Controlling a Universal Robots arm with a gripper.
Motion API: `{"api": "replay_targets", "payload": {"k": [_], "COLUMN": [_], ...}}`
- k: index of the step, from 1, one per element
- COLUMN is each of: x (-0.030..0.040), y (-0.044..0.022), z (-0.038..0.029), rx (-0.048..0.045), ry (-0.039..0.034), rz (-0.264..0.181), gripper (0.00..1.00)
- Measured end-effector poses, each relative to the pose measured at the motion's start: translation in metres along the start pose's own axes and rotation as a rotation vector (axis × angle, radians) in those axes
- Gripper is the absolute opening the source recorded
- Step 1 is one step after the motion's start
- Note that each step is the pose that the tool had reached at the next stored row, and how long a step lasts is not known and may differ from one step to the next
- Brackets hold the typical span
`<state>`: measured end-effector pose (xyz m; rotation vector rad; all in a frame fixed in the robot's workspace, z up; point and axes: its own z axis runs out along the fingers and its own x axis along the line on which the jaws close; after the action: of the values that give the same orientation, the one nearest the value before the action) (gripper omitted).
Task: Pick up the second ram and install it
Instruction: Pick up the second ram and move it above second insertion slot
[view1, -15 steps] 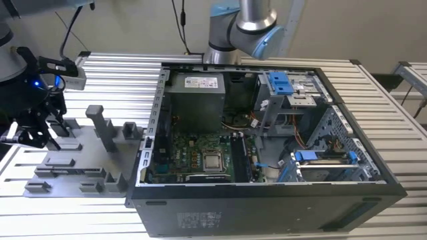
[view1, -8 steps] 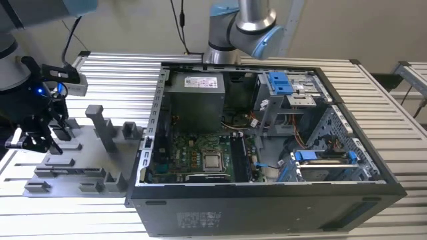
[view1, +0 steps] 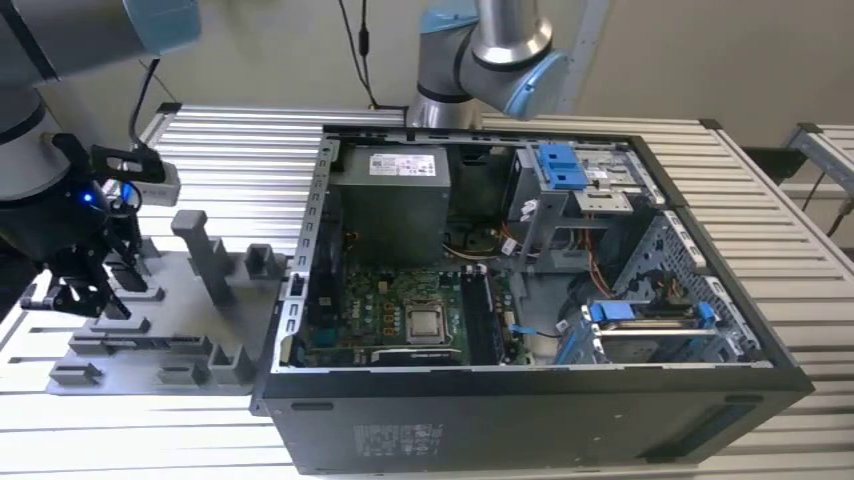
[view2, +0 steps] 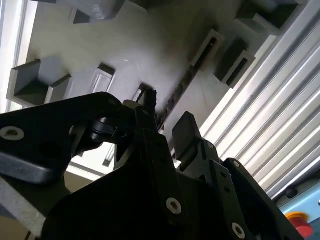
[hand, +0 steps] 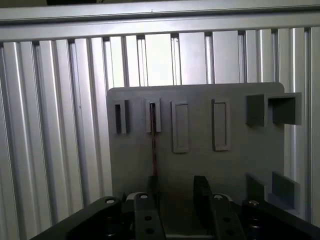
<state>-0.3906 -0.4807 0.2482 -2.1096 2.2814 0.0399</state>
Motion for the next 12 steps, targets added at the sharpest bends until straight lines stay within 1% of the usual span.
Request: {"api": "replay_targets", "payload": {"k": [3,10,12], "x": [0.0006,0.0027,0.0042], "y": [0.0009,0.0035,0.0042], "z": [0.005,0.0135,0.0152], "rx": [0.0001,0.0,0.0001], "ry": [0.0,0.0001,-0.0001], "rz": [0.0,0.0,0.0], "gripper": [0.42,0.42,0.42]}}
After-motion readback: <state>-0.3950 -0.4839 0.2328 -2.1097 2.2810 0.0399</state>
